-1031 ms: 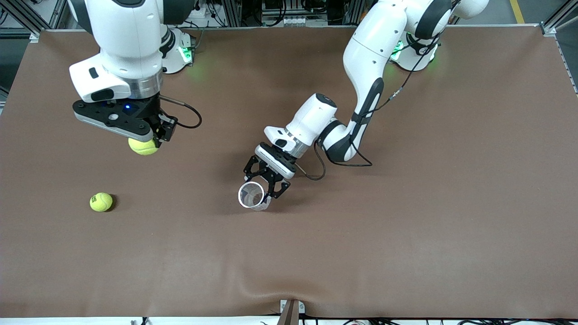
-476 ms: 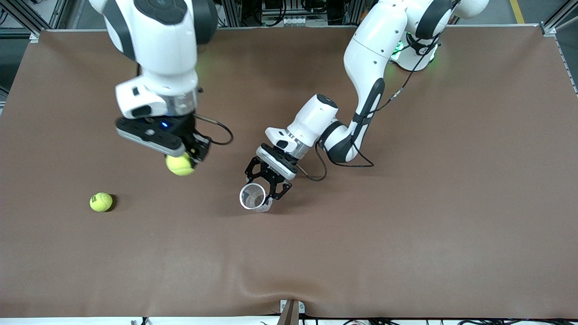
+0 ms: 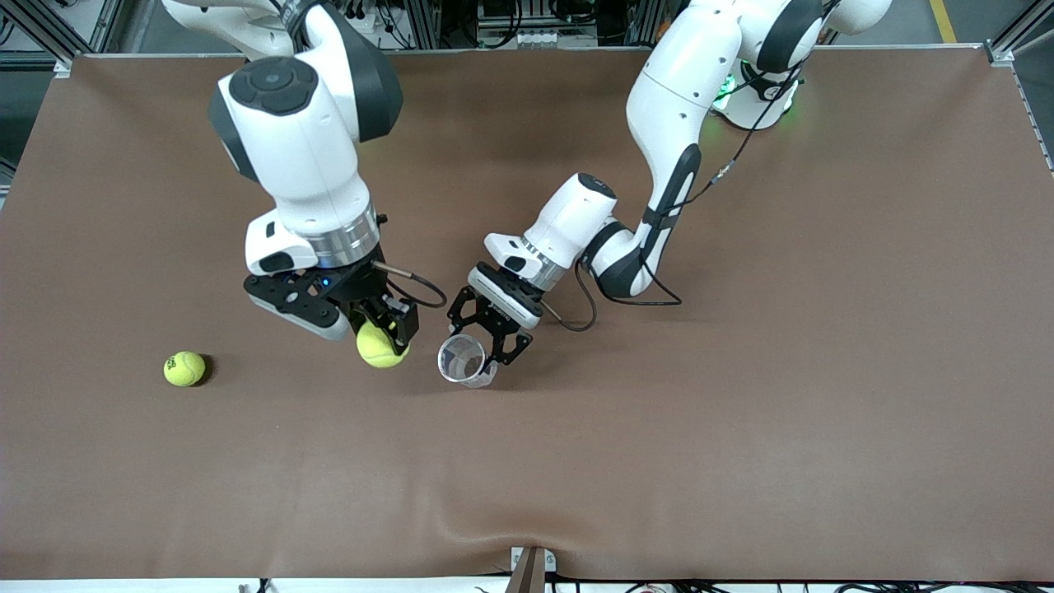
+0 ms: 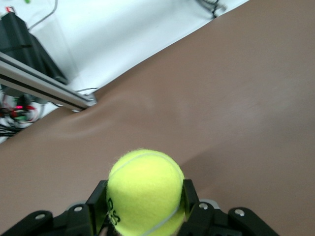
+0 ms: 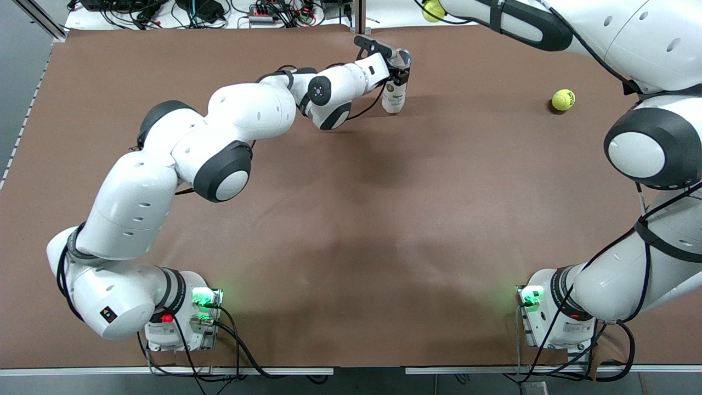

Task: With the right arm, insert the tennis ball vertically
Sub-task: 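Move the held ball over the can opening with the right gripper, then open the right gripper to drop the ball into the can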

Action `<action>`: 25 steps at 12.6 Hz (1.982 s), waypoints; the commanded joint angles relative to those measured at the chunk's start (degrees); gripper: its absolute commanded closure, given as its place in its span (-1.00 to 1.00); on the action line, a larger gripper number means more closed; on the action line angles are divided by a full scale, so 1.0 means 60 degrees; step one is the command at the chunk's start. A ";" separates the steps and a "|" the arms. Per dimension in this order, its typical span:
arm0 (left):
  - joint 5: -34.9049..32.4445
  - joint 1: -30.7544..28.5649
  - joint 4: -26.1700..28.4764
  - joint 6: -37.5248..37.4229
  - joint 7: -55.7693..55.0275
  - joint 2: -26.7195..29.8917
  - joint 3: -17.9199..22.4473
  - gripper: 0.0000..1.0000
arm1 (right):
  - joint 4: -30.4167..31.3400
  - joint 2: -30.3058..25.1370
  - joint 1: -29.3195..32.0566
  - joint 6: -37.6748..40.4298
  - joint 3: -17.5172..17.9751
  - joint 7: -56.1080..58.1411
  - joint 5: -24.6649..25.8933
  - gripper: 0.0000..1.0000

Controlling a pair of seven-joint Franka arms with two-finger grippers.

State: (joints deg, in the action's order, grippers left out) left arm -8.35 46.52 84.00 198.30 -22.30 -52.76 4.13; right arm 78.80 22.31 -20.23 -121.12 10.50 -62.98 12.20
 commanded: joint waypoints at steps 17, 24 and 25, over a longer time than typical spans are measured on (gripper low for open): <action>-0.0133 0.0084 -0.0260 0.0480 -0.0019 -0.0333 0.0146 -0.46 | 0.0300 0.1511 -0.0789 -0.1227 -0.0667 -0.0680 -0.2048 0.10; -0.0118 0.0084 -0.0260 0.0480 -0.0019 -0.0333 0.0146 -0.47 | 0.0402 0.1555 -0.0877 -0.1404 -0.0667 -0.0680 -0.2033 -1.00; -0.0118 0.0084 -0.0260 0.0480 -0.0019 -0.0333 0.0146 -0.47 | 0.0402 0.1555 -0.0892 -0.1404 -0.0667 -0.0680 -0.2033 -1.00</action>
State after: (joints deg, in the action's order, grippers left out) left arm -8.35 46.60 83.99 200.06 -22.29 -53.51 4.21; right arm 80.81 31.93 -24.63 -129.05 7.41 -66.78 1.02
